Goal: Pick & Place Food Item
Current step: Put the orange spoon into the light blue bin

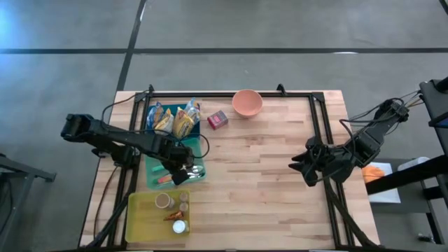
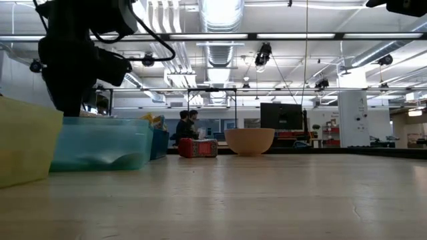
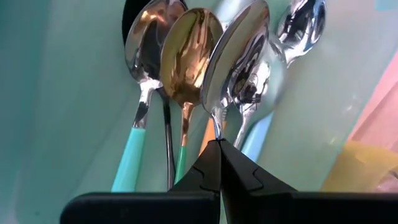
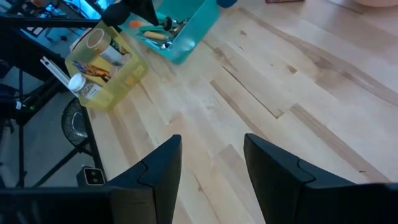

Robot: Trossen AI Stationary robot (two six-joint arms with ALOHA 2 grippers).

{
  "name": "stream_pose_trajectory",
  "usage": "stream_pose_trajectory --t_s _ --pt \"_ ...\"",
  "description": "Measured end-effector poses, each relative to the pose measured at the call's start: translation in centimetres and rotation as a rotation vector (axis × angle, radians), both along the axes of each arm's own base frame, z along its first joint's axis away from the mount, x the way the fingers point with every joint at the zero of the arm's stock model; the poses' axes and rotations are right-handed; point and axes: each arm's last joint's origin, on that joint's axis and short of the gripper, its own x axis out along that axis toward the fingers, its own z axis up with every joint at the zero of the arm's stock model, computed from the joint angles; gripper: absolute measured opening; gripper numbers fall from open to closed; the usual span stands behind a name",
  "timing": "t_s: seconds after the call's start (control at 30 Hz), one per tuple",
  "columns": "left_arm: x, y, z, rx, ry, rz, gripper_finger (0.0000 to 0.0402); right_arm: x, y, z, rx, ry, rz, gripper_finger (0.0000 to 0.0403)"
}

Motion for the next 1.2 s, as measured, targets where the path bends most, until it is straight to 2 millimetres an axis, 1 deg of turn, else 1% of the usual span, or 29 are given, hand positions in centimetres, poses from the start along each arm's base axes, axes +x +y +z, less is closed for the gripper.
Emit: stream_pose_trajectory --t_s 0.5,0.7,0.9,1.2 --pt "-0.6 0.4 -1.7 0.031 0.004 -0.007 0.0000 0.0 0.0 0.0 0.002 -0.001 -0.001 0.0170" --pt "0.1 0.6 -2.2 0.029 -0.006 0.000 0.0000 0.0 0.0 0.0 0.001 -0.005 -0.004 0.0170" --pt "1.0 0.6 -3.4 -0.026 0.037 0.092 0.0000 0.2 0.1 0.2 0.007 -0.033 -0.014 0.0170" --pt "1.9 0.6 -3.1 -0.030 0.015 0.097 0.0000 0.2 0.1 0.3 0.016 -0.044 -0.015 0.0170"
